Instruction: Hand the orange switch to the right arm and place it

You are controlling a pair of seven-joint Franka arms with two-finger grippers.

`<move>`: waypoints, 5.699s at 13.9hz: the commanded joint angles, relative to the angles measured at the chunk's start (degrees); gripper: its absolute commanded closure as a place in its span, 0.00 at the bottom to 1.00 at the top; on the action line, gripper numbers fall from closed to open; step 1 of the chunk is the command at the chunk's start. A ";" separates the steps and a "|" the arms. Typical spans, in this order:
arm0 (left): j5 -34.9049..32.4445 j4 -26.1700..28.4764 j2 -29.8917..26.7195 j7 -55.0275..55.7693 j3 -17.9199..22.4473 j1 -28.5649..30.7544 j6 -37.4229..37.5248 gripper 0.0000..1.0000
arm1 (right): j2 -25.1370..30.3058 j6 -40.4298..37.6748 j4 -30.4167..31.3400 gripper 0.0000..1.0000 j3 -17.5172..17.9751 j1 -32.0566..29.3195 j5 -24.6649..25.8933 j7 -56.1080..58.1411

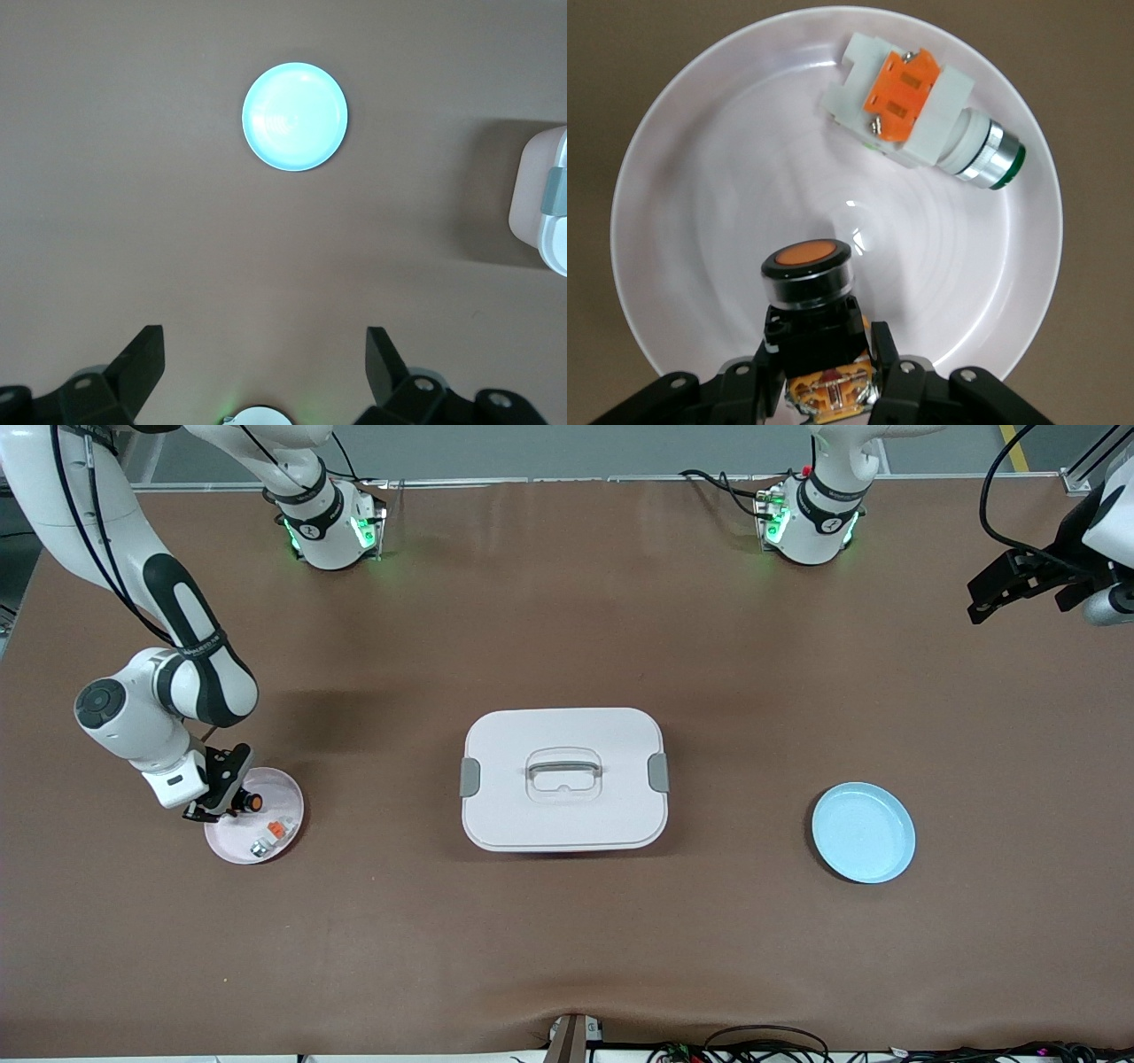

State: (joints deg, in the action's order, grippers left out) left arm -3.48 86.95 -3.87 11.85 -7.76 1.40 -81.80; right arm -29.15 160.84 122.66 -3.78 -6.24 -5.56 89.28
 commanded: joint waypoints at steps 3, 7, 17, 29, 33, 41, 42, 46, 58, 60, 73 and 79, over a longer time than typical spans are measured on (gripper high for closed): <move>-0.12 -0.38 -0.87 -1.04 -0.24 0.18 1.11 0.00 | -0.91 1.23 0.03 0.07 0.62 0.26 -0.07 -2.17; 0.14 -0.29 -1.05 -0.78 -0.24 0.10 1.29 0.00 | -0.83 0.62 -0.32 0.00 0.62 0.09 -0.07 -2.44; 0.23 -0.38 -1.93 -0.43 -0.59 0.18 3.22 0.00 | 8.75 -30.89 -10.58 0.00 0.36 0.00 0.20 -19.48; 0.23 -0.38 -1.31 -0.16 -3.40 0.18 2.78 0.00 | 13.77 -62.01 -32.89 0.00 -3.86 -0.80 1.60 -50.98; 0.84 -0.46 -1.22 -0.34 -2.96 0.36 2.17 0.00 | 13.41 -69.34 -41.88 0.00 -3.86 -1.23 1.17 -69.84; 1.99 -0.38 -0.61 -0.34 -2.87 0.45 0.94 0.00 | 15.51 -73.37 -45.48 0.00 -2.90 -0.18 -1.21 -84.67; 1.99 -0.46 -0.61 -0.34 -2.87 0.36 0.94 0.00 | 15.61 -75.39 -47.06 0.00 -2.90 0.52 -0.77 -86.53; 1.99 -0.38 -0.61 -0.34 -2.87 0.36 0.85 0.00 | 16.83 -80.85 -50.15 0.00 -2.81 1.58 -0.42 -86.99; 1.99 -0.46 -0.26 -0.87 -2.87 0.36 0.76 0.00 | 24.49 -90.96 -49.27 0.00 -2.37 3.78 -0.33 -86.03; 1.90 -0.46 -0.26 -1.04 -2.87 0.36 0.76 0.00 | 24.49 -90.79 -48.92 0.00 -2.45 4.65 -0.24 -86.03; 1.90 -0.46 -0.34 -1.22 -2.87 0.36 0.23 0.00 | 26.68 -77.96 -41.36 0.00 -2.10 8.17 4.77 -83.74; 1.64 -0.46 0.01 -2.61 -2.79 0.45 0.23 0.00 | 26.34 -71.89 -37.15 0.00 -2.10 8.44 4.51 -84.00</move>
State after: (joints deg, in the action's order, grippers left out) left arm -2.28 86.99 -4.19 11.56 -10.75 1.58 -81.31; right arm -4.62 87.07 81.84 -5.86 1.49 -1.98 5.11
